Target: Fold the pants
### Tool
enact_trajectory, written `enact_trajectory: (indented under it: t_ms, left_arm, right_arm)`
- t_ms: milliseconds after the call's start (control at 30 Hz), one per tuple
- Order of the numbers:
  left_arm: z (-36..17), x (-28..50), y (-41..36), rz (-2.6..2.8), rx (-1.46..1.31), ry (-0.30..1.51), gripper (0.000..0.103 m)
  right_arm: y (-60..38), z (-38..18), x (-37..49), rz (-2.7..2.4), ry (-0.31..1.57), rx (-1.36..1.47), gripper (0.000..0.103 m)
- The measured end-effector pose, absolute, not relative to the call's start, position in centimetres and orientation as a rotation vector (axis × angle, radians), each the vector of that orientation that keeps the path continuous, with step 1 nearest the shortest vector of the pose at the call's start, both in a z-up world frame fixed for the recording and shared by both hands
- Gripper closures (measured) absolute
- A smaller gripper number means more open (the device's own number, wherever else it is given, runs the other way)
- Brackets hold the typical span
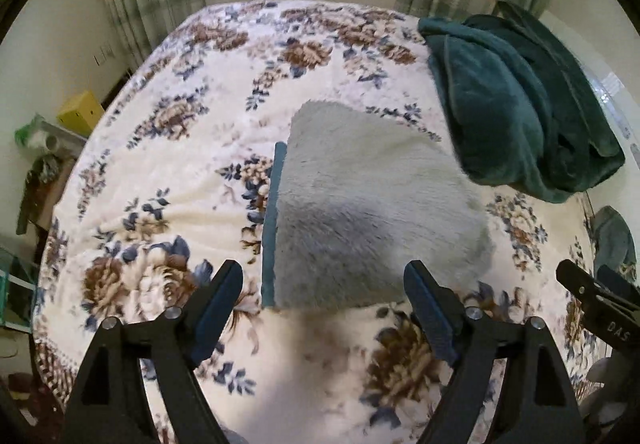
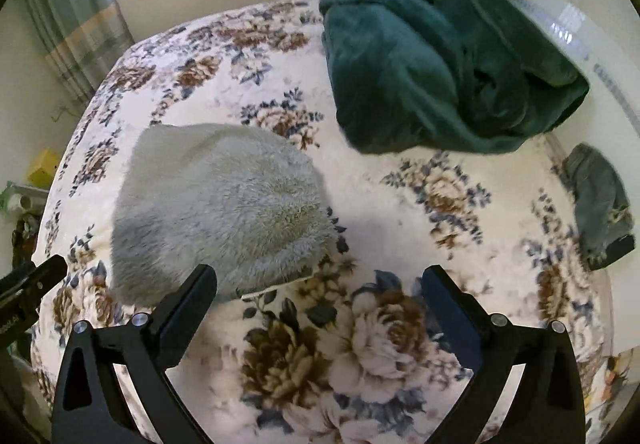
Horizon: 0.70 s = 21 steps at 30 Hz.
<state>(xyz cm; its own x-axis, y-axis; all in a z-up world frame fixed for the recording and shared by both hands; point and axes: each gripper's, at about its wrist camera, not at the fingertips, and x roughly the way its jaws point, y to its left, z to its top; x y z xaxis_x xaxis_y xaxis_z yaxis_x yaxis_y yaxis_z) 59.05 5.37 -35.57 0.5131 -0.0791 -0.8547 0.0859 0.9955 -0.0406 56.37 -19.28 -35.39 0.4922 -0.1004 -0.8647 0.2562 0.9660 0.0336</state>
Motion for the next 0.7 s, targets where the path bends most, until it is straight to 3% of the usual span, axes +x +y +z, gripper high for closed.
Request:
enact_trajectory:
  t_ms: [367, 700]
  left_arm:
    - [-22.9, 46.4, 3.8, -0.074, 0.024, 0.849, 0.021]
    - [-14.8, 33.9, 3.4, -0.050, -0.014, 0.755, 0.021]
  right_arm:
    - [-18.4, -20.5, 42.4, -0.144, 0.866, 0.120, 0.000]
    - [-17.5, -9.0, 28.5, -0.105, 0.723, 0.026, 0.000]
